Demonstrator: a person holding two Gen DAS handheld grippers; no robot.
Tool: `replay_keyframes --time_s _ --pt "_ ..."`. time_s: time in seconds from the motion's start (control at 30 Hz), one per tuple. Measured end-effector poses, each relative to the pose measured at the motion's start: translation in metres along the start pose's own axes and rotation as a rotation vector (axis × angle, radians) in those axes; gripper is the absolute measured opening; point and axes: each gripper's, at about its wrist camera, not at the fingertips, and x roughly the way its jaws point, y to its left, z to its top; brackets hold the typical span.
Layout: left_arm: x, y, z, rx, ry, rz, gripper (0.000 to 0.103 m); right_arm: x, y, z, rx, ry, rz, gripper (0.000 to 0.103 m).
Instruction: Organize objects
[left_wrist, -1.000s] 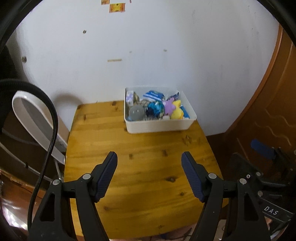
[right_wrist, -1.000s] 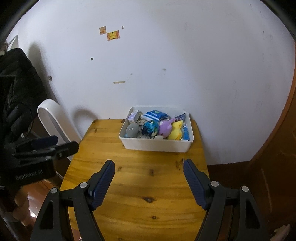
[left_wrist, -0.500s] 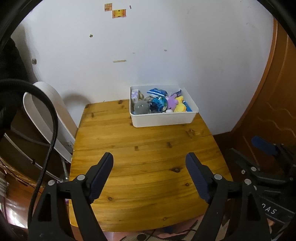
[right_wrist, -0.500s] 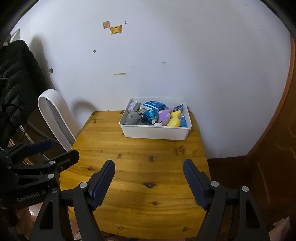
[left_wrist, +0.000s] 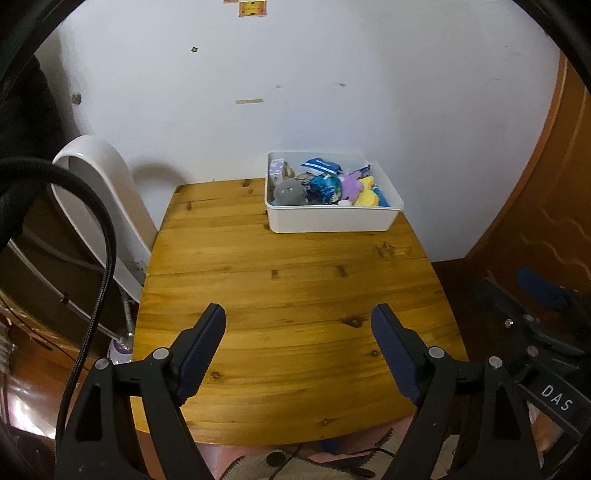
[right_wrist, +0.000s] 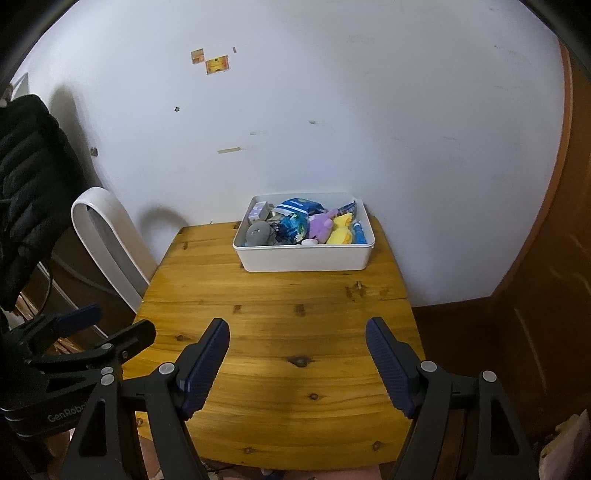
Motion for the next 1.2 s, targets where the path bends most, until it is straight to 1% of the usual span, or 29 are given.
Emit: replay_keyframes --time_s 0.23,0.47,0.67,1.0,1.2 --pt "-0.001 -0.005 -0.004 0.001 0.010 0.019 0.084 -0.003 -0.006 -0.001 0.019 -0.014 -0.015 0.077" --pt "0.001 -0.001 -0.007 -0.018 0.019 0.043 0.084 0.004 -0.003 -0.001 0.013 0.023 -0.027 0.077" --pt "0.004 0.000 -0.007 -0.027 0.038 0.045 0.084 0.008 -0.003 -0.003 0.015 0.054 -0.051 0.077" --pt "0.011 -0.001 -0.008 -0.031 0.073 0.043 0.084 0.006 -0.001 -0.002 -0.005 0.056 -0.074 0.077" --pt "0.012 0.000 -0.008 -0.043 0.079 0.049 0.084 0.006 -0.001 -0.001 -0.004 0.059 -0.079 0.077"
